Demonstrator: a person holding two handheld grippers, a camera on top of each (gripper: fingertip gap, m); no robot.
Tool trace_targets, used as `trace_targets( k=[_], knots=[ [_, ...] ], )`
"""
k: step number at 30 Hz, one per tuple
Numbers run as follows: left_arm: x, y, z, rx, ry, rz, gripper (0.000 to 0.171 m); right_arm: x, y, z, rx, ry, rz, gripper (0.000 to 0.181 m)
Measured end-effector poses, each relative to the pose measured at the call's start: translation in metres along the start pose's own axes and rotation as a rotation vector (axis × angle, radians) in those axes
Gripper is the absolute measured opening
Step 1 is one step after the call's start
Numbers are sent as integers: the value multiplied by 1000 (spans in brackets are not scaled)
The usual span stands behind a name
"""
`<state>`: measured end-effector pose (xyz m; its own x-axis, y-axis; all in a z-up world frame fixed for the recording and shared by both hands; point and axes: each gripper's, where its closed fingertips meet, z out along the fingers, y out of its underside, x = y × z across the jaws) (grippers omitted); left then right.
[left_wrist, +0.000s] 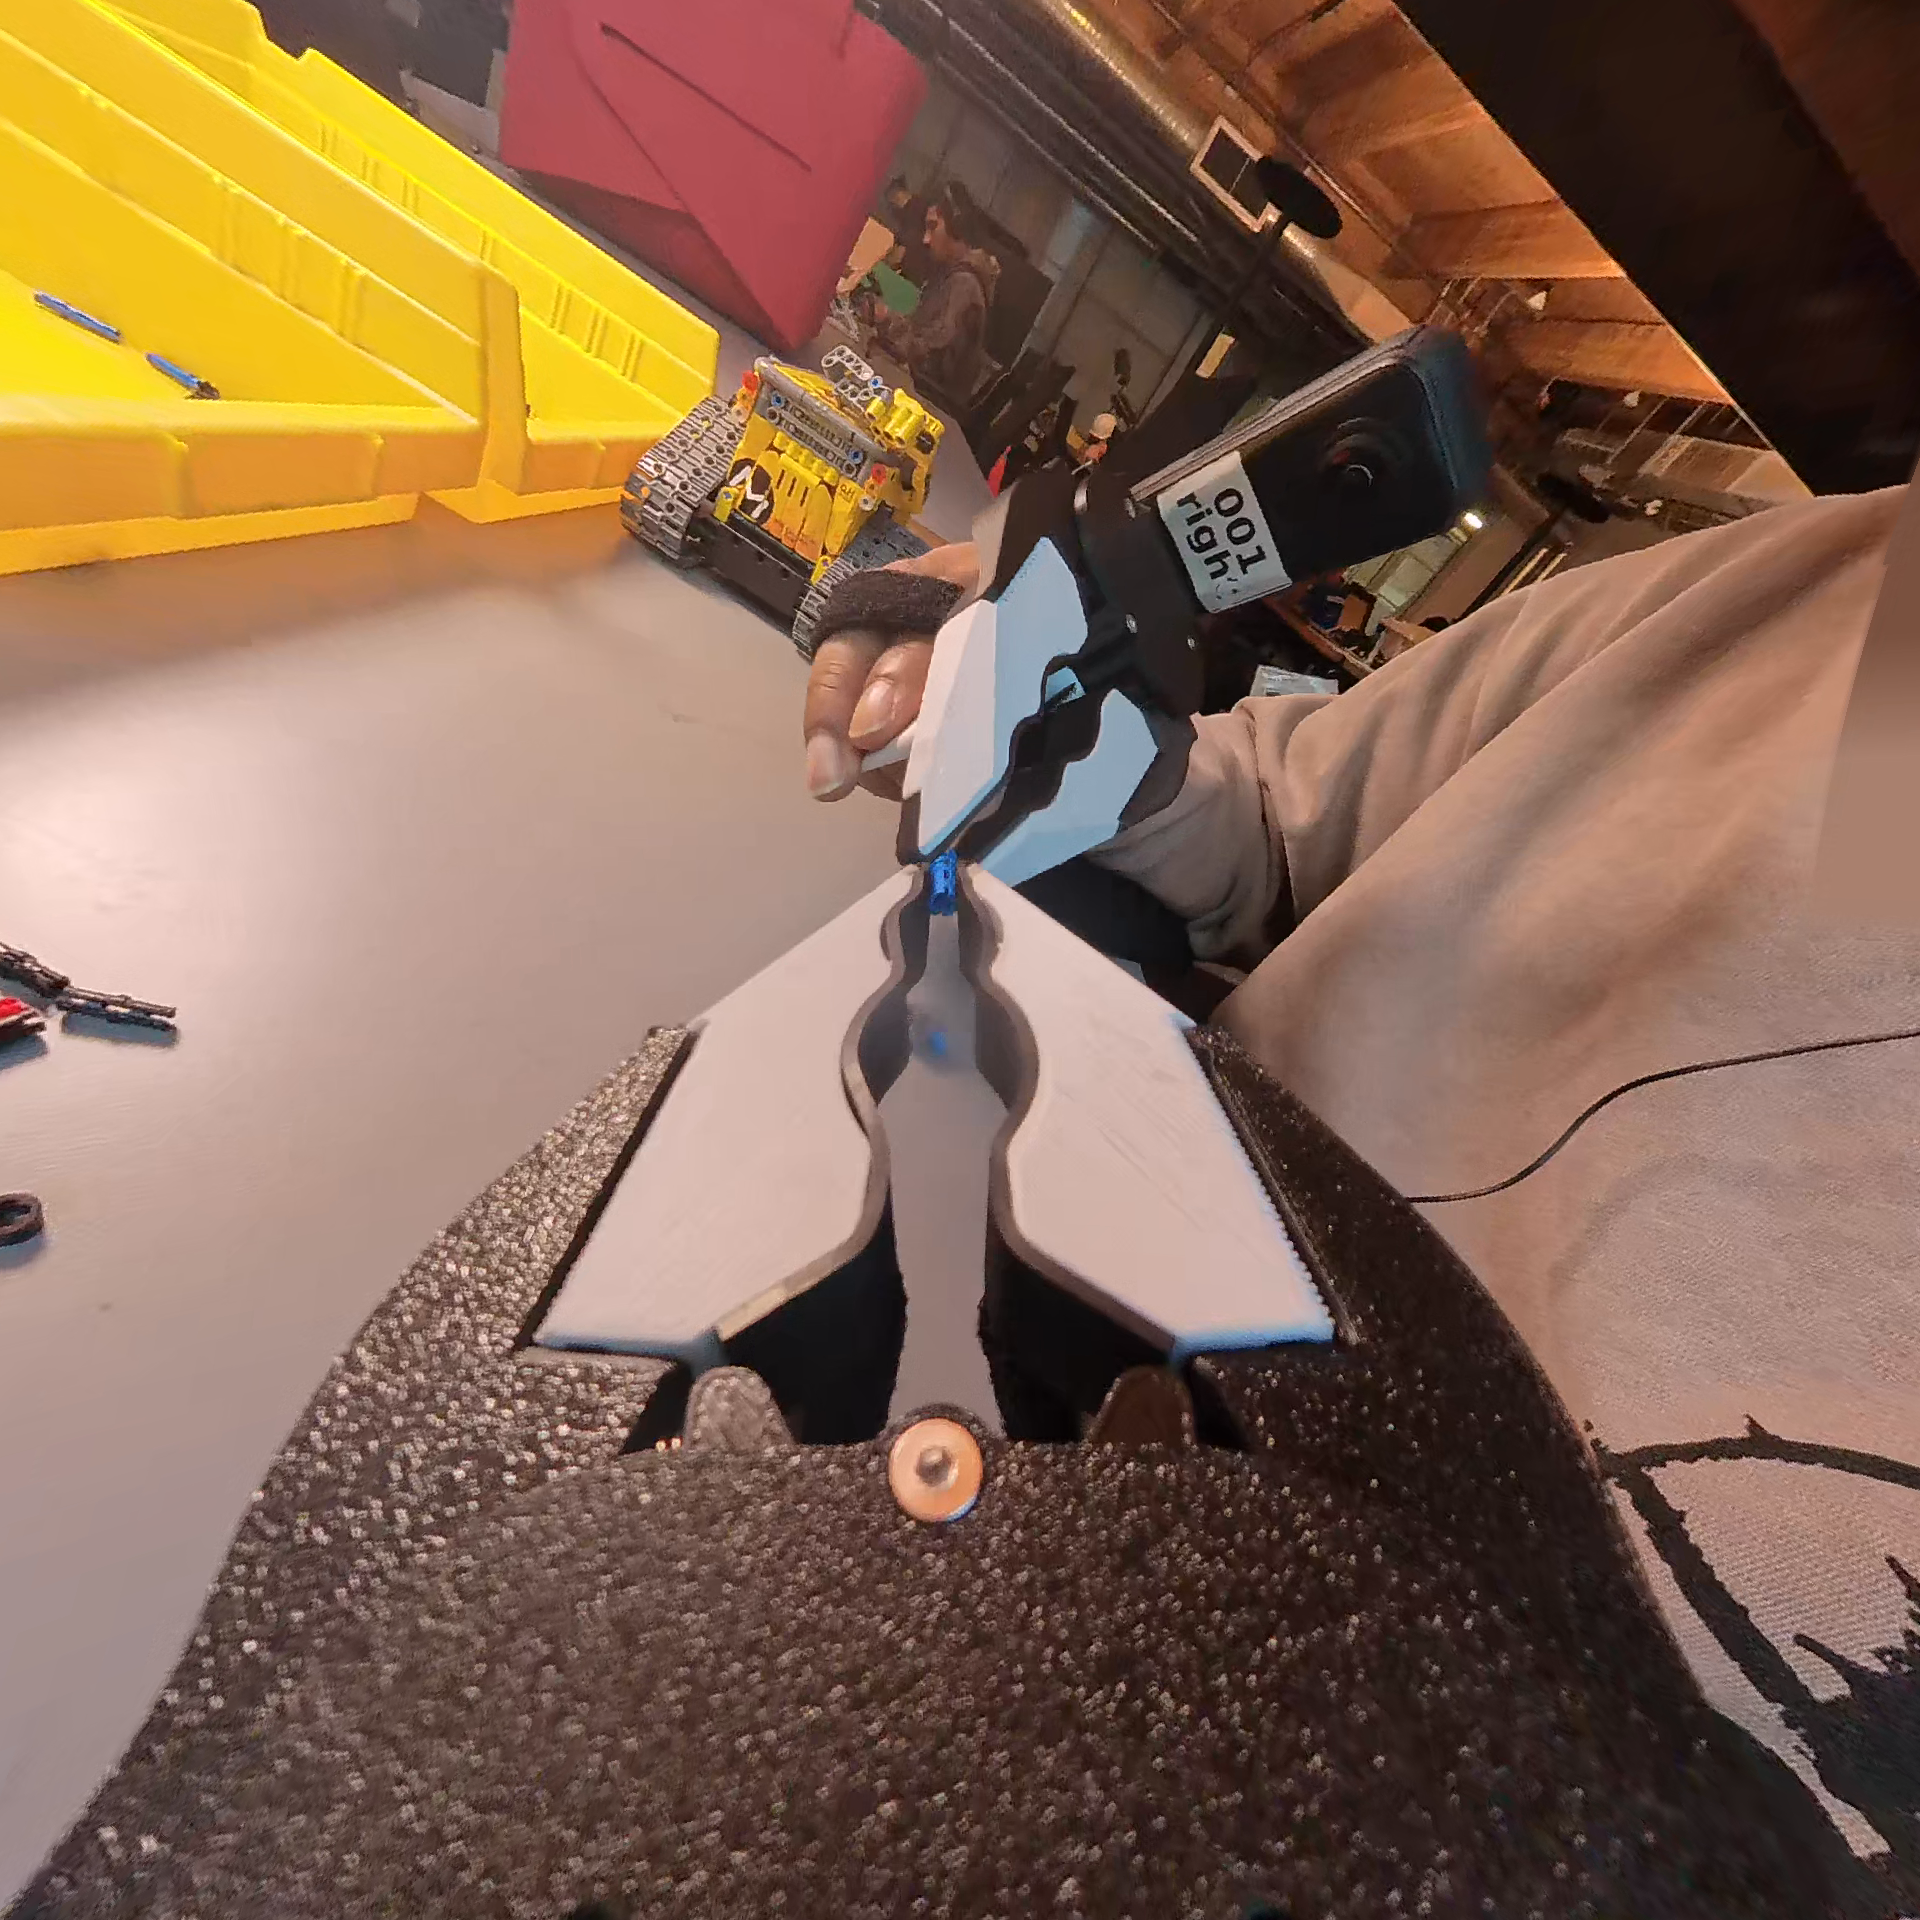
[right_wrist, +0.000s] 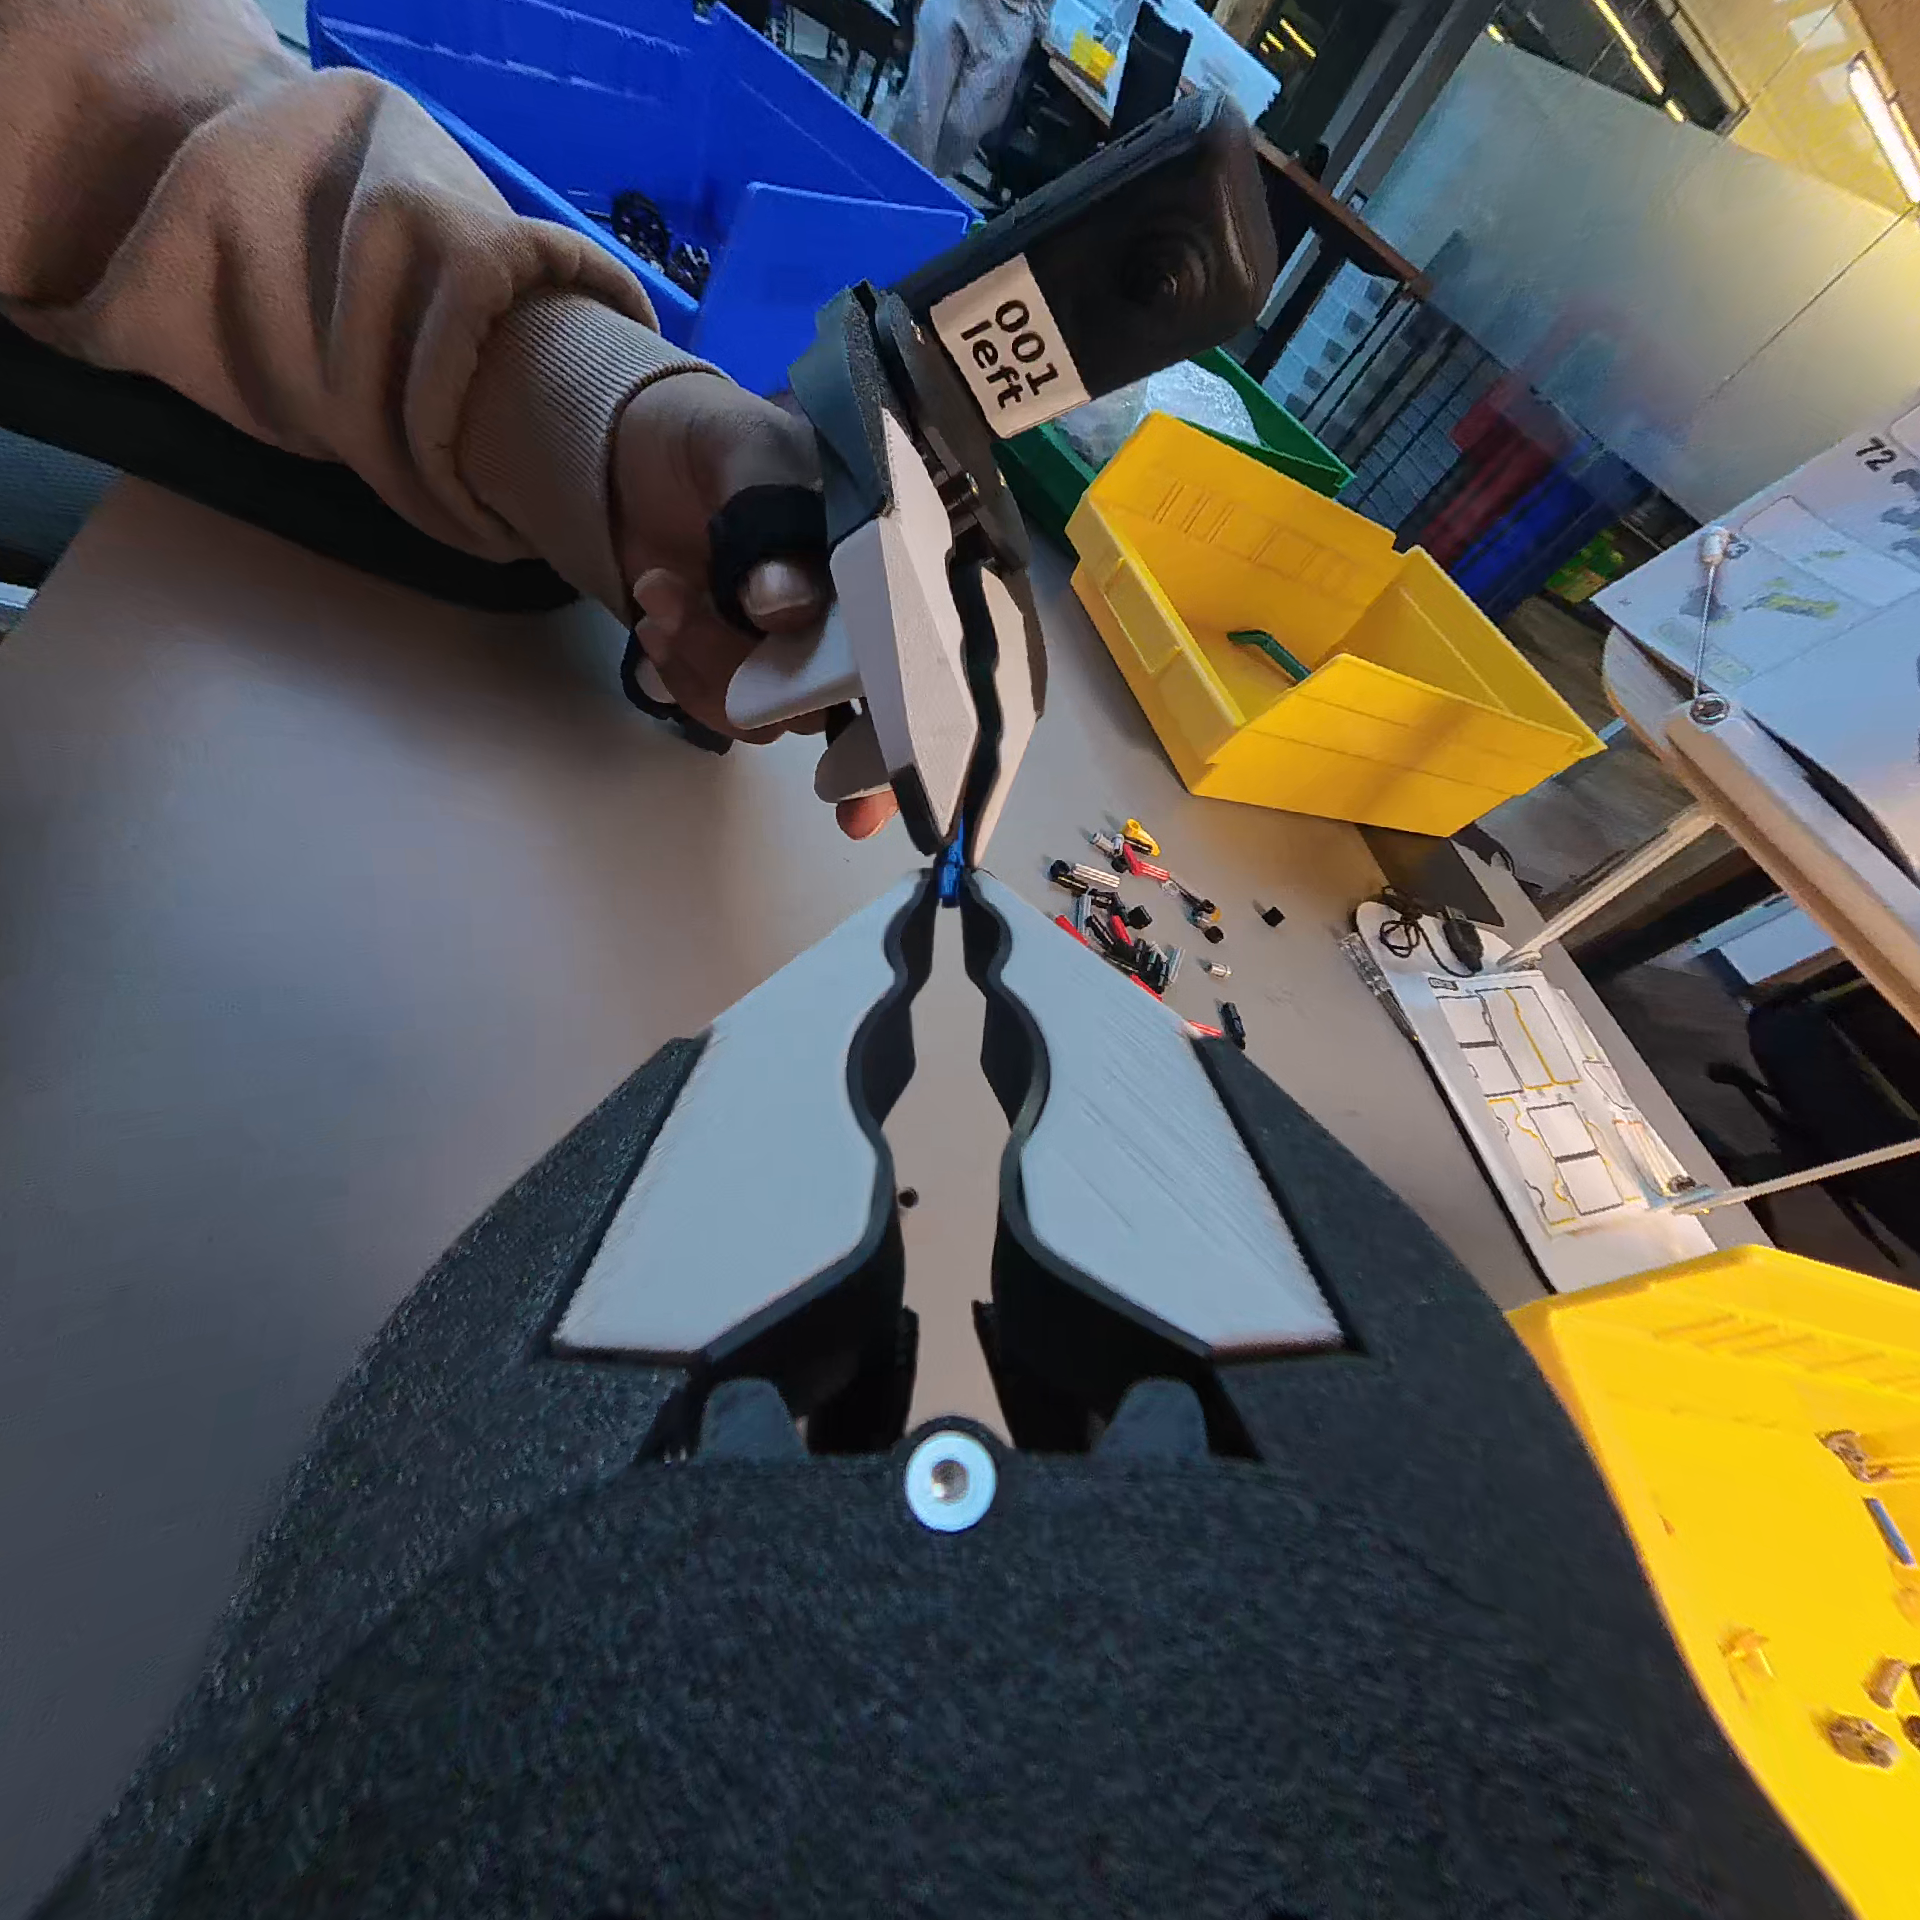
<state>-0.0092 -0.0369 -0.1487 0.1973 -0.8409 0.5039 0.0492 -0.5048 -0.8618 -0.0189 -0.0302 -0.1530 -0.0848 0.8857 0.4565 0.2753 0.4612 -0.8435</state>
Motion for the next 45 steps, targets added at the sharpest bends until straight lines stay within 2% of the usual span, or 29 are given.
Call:
trace_targets(
  k=[4, 5, 7, 13, 16, 19, 22, 24, 28, 30, 32, 34, 36, 38, 40, 42, 45],
  knots=[
    [-3, -5, 0, 21, -42, 18, 8, 5, -3, -4, 20, -21, 43, 2],
    [-8, -8, -3, 29, -84, 42, 13, 17, -2, -7, 19, 14, 60, 2],
    [-19, -15, -12, 64, -173, 97, 30, 64, 13, -20, -51, 160, 90, 2],
    [-39, -26, -34, 81, -410, 261, 69, 222, 129, -82, -484, 525, 283, 2],
    [-45, -21, -40, 42, -473, 297, 71, 269, 173, -101, -645, 620, 325, 3],
    [-56, -13, -45, -7, -534, 310, 57, 292, 201, -110, -769, 640, 360, 3],
    [-61, -10, -45, -22, -550, 304, 54, 306, 207, -116, -819, 666, 390, 3],
    [-62, -7, -42, -39, -547, 308, 54, 311, 208, -118, -834, 666, 395, 5],
    [-62, 0, -38, -84, -552, 337, 54, 317, 203, -121, -797, 698, 384, 24],
    [-61, 2, -37, -108, -561, 356, 53, 309, 185, -114, -686, 674, 387, 25],
    [-61, 5, -37, -131, -568, 372, 53, 282, 154, -93, -526, 548, 393, 25],
    [-63, 10, -36, -164, -566, 370, 53, 229, 122, -69, -412, 312, 397, 25],
    [-64, 14, -34, -185, -560, 372, 53, 149, 94, -54, -356, -15, 370, 25],
    [-64, 19, -31, -208, -553, 372, 53, 66, 76, -54, -347, -306, 339, 24],
    [-65, 22, -29, -227, -552, 381, 52, -1, 71, -59, -385, -490, 320, 25],
    [-65, 25, -27, -241, -545, 383, 52, -46, 77, -63, -443, -581, 291, 25],
    [-63, 30, -22, -260, -515, 371, 50, -74, 85, -59, -458, -582, 283, 25]
  ],
)
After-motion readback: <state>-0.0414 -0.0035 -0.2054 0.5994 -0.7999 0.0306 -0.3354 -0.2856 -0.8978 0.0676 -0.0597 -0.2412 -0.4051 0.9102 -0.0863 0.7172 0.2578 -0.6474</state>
